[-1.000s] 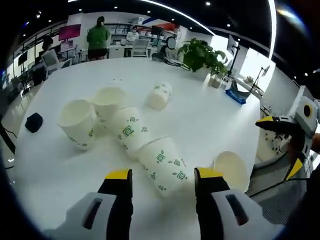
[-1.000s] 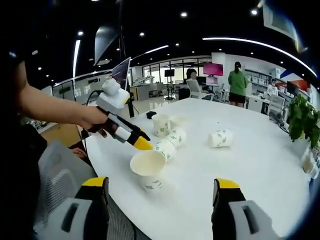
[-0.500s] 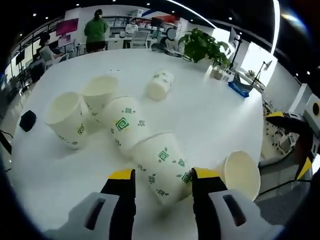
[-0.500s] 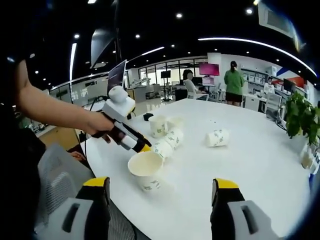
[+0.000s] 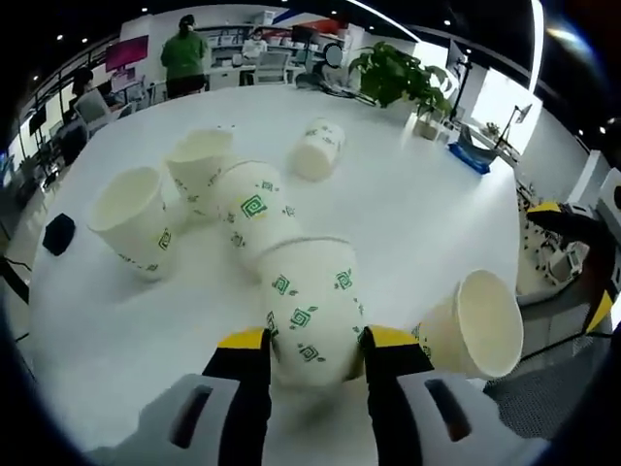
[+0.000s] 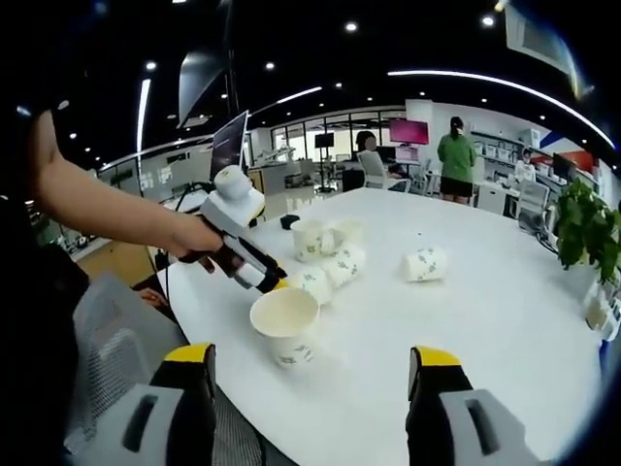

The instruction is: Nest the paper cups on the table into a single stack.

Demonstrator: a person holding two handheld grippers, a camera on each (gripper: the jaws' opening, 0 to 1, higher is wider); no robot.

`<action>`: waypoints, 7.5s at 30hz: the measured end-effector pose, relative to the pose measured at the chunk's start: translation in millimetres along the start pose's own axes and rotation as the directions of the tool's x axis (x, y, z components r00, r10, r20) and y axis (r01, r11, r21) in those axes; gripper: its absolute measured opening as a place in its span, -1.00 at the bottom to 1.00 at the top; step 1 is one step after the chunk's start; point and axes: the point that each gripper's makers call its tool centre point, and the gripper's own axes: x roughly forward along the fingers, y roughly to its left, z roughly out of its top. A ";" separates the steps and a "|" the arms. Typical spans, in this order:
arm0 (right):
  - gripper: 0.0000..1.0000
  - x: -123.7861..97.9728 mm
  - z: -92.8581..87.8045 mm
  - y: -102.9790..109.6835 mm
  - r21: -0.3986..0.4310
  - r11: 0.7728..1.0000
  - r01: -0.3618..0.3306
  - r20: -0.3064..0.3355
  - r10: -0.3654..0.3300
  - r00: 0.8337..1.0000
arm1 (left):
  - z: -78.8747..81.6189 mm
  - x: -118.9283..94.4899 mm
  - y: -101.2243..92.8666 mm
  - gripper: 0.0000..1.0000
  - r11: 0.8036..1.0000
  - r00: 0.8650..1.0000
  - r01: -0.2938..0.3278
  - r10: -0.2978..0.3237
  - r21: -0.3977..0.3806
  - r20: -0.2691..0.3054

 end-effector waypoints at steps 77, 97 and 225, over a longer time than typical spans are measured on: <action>-0.43 14.3 49.9 40.7 0.079 0.975 -0.209 0.094 0.201 0.975 | 4.7 -108.4 -109.8 -0.30 0.891 0.947 0.196 -0.281 0.409 0.159; -0.77 10.3 54.4 69.0 0.190 0.906 -0.377 0.117 0.360 0.925 | -4.4 -110.5 -130.1 -0.30 0.843 0.912 0.302 -0.391 0.445 0.123; -0.98 88.4 13.0 61.0 -0.043 0.950 -0.308 -0.185 0.295 0.937 | -20.6 -110.6 -99.6 0.42 0.929 0.940 0.212 -0.279 0.305 0.196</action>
